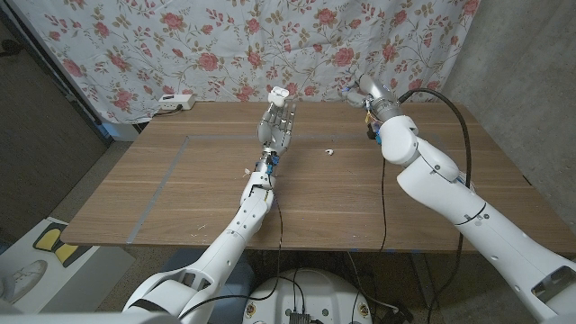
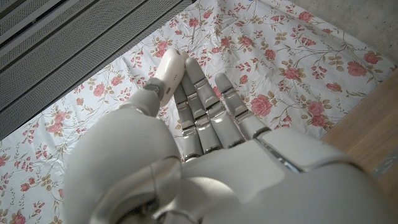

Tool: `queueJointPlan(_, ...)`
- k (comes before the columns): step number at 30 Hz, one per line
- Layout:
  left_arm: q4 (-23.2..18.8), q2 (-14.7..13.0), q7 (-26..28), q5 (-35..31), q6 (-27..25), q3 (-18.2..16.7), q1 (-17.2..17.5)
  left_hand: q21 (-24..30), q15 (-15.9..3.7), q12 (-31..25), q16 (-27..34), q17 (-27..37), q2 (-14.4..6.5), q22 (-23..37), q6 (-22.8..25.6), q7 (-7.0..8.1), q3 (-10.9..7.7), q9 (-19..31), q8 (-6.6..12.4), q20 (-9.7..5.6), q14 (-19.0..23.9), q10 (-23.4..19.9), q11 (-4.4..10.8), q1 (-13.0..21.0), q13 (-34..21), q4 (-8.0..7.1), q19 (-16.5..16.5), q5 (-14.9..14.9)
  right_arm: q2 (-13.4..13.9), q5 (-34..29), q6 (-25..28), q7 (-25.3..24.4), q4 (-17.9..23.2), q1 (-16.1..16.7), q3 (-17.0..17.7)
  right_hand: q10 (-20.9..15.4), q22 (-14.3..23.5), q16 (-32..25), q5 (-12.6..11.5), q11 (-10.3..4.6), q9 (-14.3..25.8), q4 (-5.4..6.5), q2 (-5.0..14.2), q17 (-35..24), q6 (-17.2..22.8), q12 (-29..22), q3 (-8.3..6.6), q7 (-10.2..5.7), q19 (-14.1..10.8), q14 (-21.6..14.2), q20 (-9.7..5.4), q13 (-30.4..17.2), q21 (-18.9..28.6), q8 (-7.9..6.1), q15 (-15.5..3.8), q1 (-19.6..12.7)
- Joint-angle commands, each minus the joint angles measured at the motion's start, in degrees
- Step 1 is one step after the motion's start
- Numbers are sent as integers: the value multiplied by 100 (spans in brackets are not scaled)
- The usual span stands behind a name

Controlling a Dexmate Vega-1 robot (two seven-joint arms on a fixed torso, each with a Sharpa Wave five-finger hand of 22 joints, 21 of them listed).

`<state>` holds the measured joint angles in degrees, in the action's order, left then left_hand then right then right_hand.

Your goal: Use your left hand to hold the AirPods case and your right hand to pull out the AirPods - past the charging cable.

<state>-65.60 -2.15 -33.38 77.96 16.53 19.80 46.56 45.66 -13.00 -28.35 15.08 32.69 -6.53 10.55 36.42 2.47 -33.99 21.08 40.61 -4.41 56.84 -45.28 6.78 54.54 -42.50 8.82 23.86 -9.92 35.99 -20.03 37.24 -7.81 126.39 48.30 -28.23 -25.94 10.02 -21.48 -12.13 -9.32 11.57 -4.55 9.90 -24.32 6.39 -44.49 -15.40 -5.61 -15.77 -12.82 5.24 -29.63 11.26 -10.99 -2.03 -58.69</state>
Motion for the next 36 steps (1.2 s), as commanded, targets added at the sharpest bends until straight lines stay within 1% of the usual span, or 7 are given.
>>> queueJointPlan(1, 138, -10, -98, -13, -34, 6, -50, 51, 18, -110, 54, 86, -436, 16, 98, 216, 25, 1267, 240, -26, 51, -250, 294, 551, -152, -19, -47, -28, 106, 745, -100, 149, 222, 23, 269, 66, 11, -2, 9, 27, 18, 63, -10, -19, -56, 16, 6, 24, 45, 36, 77, -19, -8, 6, -547, 101)
queueJointPlan(4, 130, -12, -112, -20, -40, 11, -47, 70, 22, -185, 79, 156, -432, 21, 76, 209, 59, 1336, 290, -33, 68, -240, 293, 587, -247, -17, -65, -27, 132, 849, -73, 183, 259, -11, 266, 103, 12, 11, 8, 68, 16, 80, -6, -20, -105, 28, 14, 47, 71, 59, 97, -21, -12, 16, -524, 140)
queueJointPlan(5, -99, -40, 258, -122, 33, 31, 71, 72, 22, -193, 83, 165, -432, 21, 79, 210, 63, 1336, 293, -35, 70, -238, 289, 591, -257, -17, -67, -28, 157, 886, -76, 214, 276, -25, 265, 107, 12, 13, 10, 79, 16, 88, -16, -20, -110, 32, 24, 51, 74, 62, 107, -17, -12, 15, -514, 160)
queueJointPlan(7, 87, -10, -56, 24, -90, -2, -17, 78, 35, -249, 103, 228, -445, 25, 44, 232, 89, 1393, 328, -26, 80, -202, 279, 612, -341, -34, -118, -28, 181, 982, -68, 272, 313, -45, 277, 133, 13, 20, 17, 91, 15, 135, -19, -24, -130, 46, 52, 69, 85, 74, 132, -7, -11, 15, -480, 243)
queueJointPlan(16, 133, -43, -131, -55, -48, 22, -34, 120, 42, -429, 124, 385, -450, 33, -62, 218, 149, 1534, 411, 13, 63, -124, 280, 682, -579, -46, -194, -29, 244, 1228, -277, 334, 377, -123, 233, 166, 14, 31, 27, 140, 13, 168, -39, -25, -163, 74, 87, 88, 99, 88, 172, 24, -7, 11, -438, 333)
queueJointPlan(26, 557, 34, -696, -49, -51, 12, -257, 161, 41, -538, 152, 492, -444, 35, -84, 240, 185, 1576, 454, 13, 76, -104, 294, 741, -701, -40, -204, -26, 130, 1216, -200, 437, 344, -555, -38, 165, 14, 35, 27, 151, 11, 151, -46, -22, -171, 77, 90, 101, 90, 82, 174, 34, 3, 3, -433, 346)
queueJointPlan(36, 749, 81, -928, -8, -113, -49, -320, 190, 45, -544, 140, 563, -444, 32, -105, 253, 214, 1563, 462, 28, 45, -59, 302, 762, -675, -62, -228, -23, 2, 1163, 40, 748, 255, -1018, -379, 229, 15, 53, 21, 291, 7, 81, -45, -12, -206, 116, 69, 144, 126, 99, 214, 66, -1, -2, -351, 308)
